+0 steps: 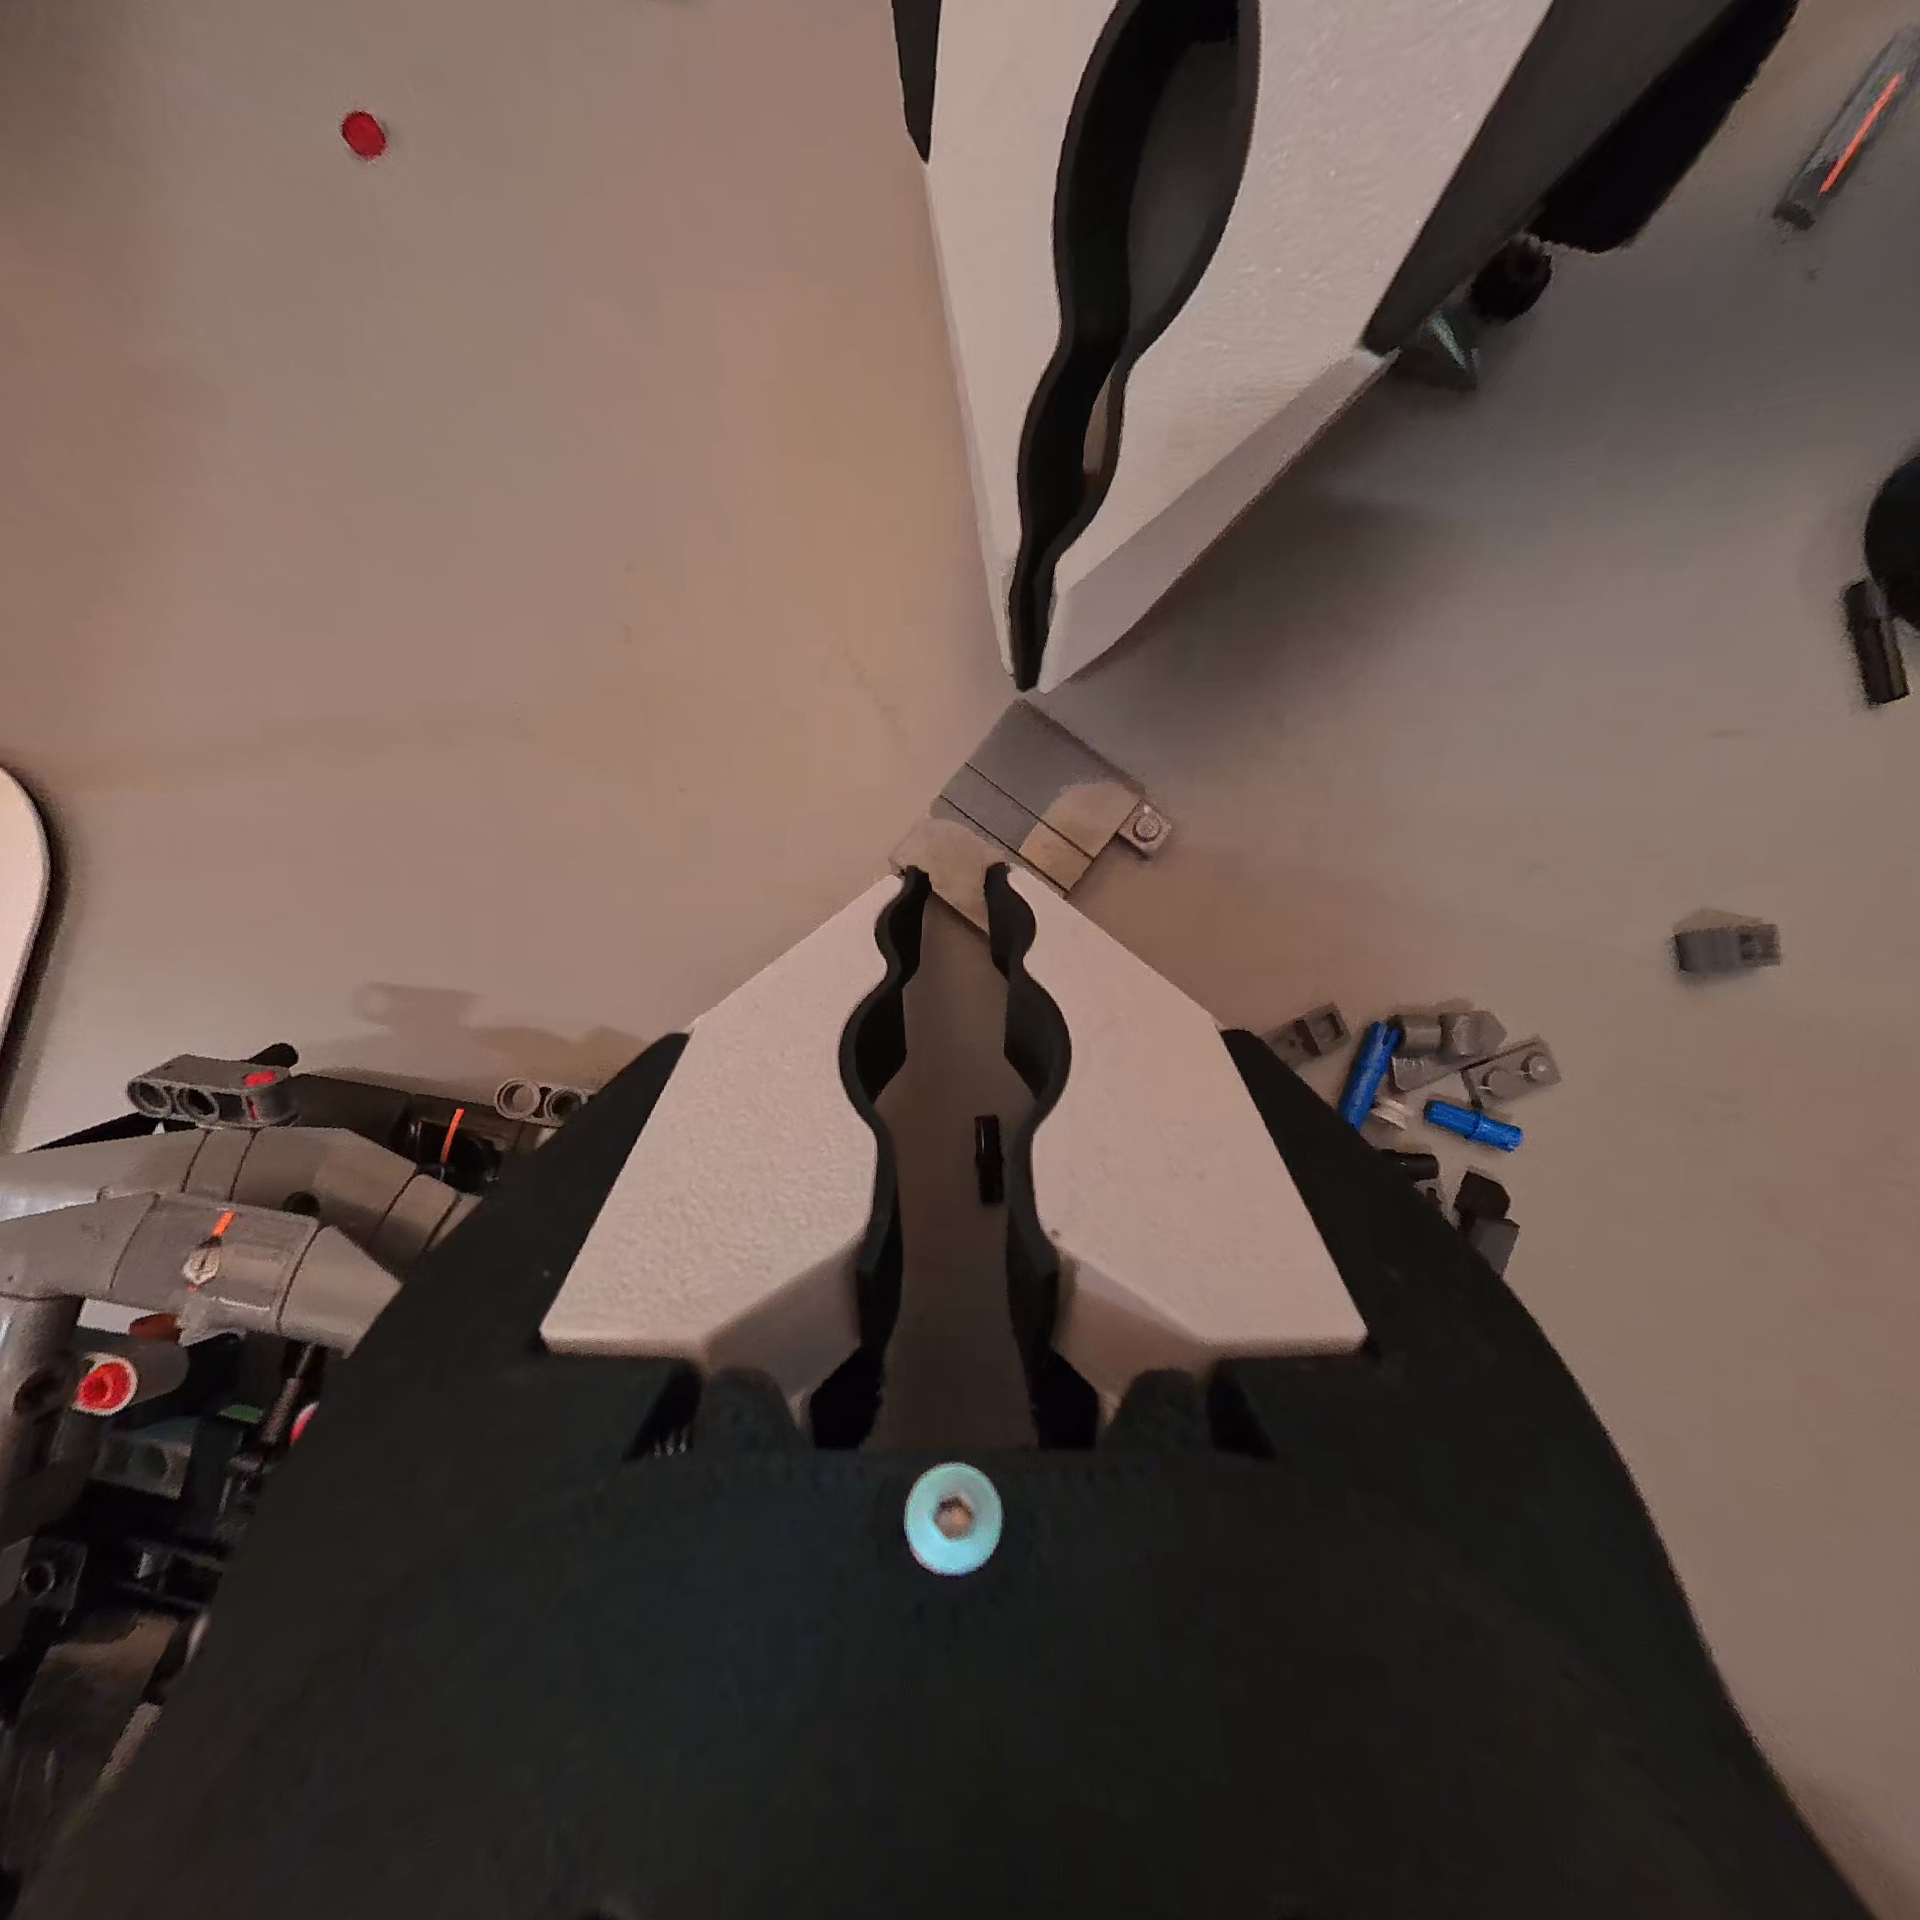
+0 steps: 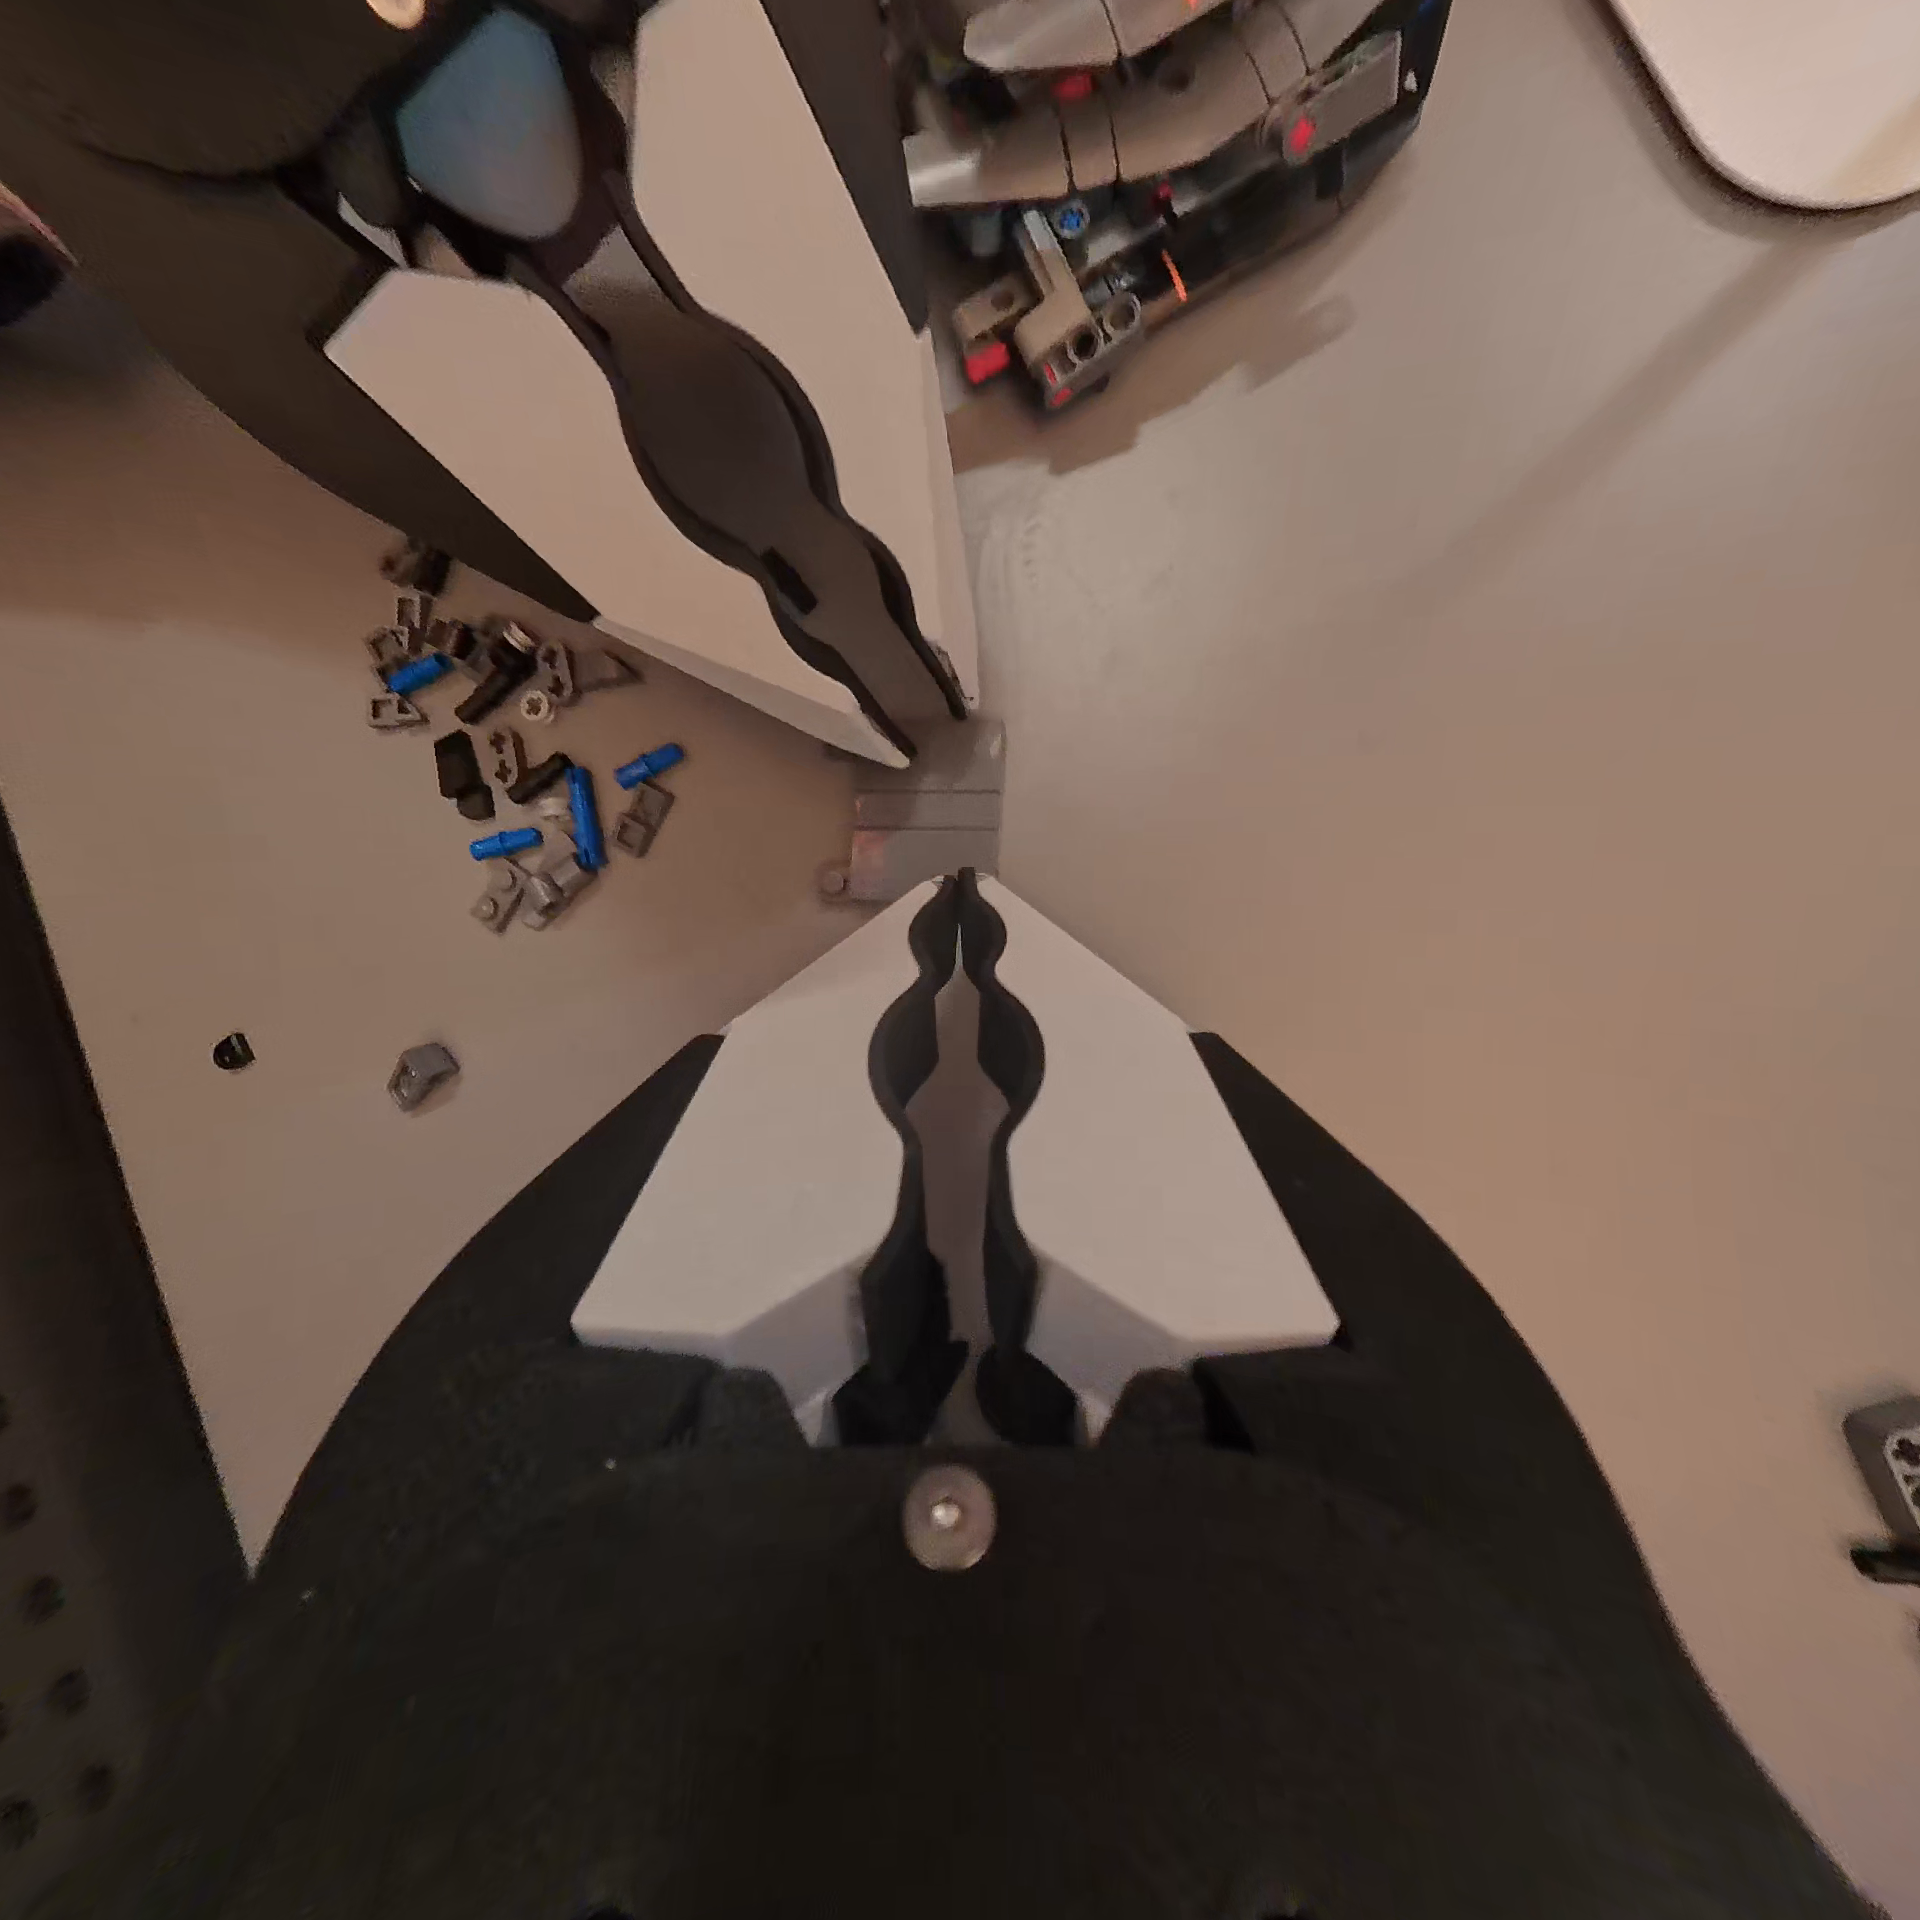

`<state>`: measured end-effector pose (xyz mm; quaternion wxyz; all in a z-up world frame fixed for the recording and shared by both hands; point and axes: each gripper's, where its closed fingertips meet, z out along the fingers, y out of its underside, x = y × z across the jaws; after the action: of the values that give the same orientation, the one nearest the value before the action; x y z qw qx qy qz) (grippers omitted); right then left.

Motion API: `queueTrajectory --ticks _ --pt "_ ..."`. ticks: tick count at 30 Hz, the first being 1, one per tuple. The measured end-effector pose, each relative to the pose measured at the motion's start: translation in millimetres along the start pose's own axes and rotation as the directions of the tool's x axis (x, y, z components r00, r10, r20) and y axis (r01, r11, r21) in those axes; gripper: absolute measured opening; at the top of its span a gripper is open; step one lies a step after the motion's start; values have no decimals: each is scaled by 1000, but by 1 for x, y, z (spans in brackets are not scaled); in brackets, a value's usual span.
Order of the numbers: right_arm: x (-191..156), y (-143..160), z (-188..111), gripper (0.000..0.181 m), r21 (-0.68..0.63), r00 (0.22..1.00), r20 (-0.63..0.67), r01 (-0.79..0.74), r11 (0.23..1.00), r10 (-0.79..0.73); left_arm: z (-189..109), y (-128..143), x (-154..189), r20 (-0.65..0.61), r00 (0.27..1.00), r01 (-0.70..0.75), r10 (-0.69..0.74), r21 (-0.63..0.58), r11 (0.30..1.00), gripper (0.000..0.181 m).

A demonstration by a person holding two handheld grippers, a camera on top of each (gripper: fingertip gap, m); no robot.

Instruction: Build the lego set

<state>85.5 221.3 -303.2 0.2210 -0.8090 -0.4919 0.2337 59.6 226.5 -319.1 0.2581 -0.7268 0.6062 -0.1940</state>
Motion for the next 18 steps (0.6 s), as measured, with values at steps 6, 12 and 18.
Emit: queueTrajectory --ticks 6,12,18 --pt "6 5 9 0 -34 999 -40 16 999 -18 3 -1 3 -6 1000 -14 14 5 1000 8" --pt "2 12 12 0 -80 999 -21 24 996 -26 6 -5 5 -1 1000 -27 27 15 1000 6" --pt "-10 14 10 0 -89 998 58 11 996 -6 7 -7 6 6 999 -46 46 24 999 4"
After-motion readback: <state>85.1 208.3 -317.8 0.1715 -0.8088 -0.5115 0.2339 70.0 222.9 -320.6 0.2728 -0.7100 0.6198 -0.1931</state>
